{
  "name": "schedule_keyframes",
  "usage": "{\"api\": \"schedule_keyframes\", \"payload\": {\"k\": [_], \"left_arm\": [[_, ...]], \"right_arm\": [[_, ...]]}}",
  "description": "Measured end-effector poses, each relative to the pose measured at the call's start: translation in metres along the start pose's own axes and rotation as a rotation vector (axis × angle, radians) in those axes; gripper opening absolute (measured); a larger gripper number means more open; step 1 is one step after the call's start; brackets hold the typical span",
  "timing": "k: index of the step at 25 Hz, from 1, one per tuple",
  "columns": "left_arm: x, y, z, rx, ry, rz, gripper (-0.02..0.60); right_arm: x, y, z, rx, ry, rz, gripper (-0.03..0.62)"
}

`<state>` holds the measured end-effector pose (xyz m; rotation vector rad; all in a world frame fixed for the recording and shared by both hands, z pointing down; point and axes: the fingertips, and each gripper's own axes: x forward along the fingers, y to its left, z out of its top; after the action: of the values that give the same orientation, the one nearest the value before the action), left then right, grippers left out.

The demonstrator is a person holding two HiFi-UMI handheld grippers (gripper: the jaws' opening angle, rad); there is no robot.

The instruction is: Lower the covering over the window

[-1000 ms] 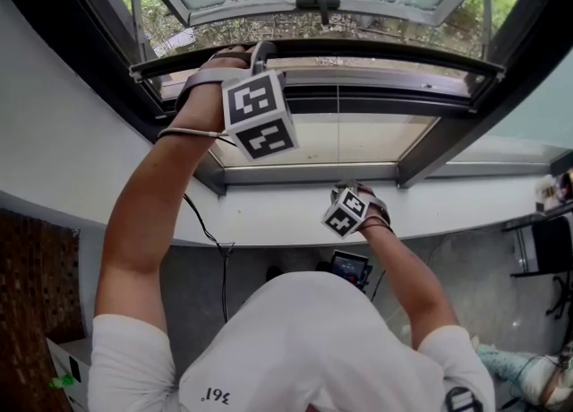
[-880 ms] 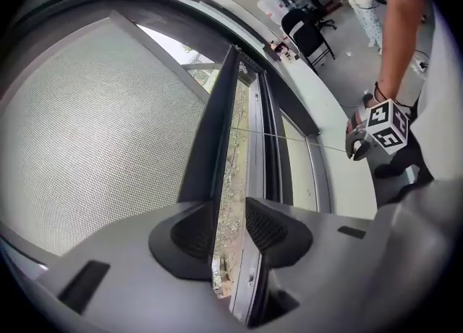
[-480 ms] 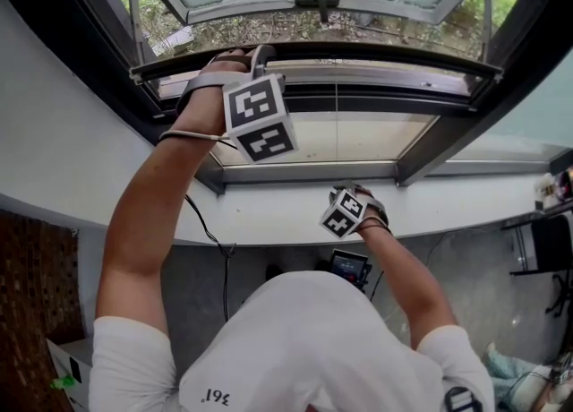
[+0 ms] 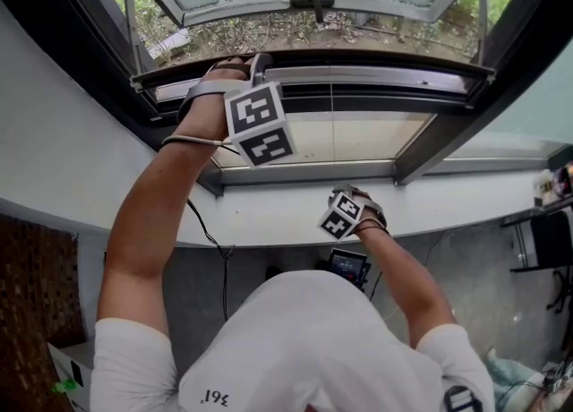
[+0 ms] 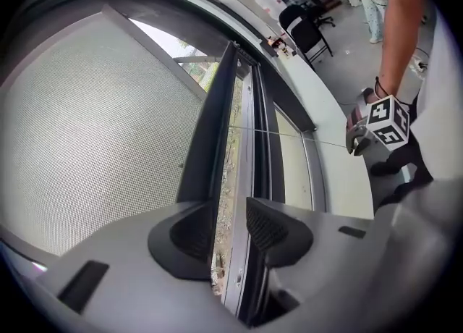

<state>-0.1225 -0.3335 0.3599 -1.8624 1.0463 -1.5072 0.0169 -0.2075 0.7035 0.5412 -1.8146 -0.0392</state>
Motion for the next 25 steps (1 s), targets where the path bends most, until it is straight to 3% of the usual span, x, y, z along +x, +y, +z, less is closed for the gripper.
{"api": "schedule_keyframes", "payload": {"k": [8, 14, 16, 20, 25], "left_arm": [[0.011, -0.017, -0.005, -0.007, 0.010, -0.029, 0.141], [0.016, -0.023, -0.007, -0.009, 0.013, -0.038, 0.141], [0.016, -0.024, -0.007, -0.010, 0.013, -0.036, 0.141], [0.017, -0.025, -0.008, -0.012, 0.013, -0.033, 0.141], [0.018, -0.026, -0.007, -0.015, 0.013, -0.034, 0.141]], "right_arm": [[0.005, 0.014, -0.013, -0.045, 0.029, 0.018, 0.061], [0.000, 0.006, -0.012, -0.064, -0.014, -0.031, 0.061], [-0.006, -0.003, -0.008, -0.064, -0.037, -0.053, 0.069], [-0.028, -0.033, 0.011, -0.087, -0.111, -0.123, 0.148], [-0.076, -0.088, 0.041, -0.124, -0.211, -0.241, 0.161]]}}
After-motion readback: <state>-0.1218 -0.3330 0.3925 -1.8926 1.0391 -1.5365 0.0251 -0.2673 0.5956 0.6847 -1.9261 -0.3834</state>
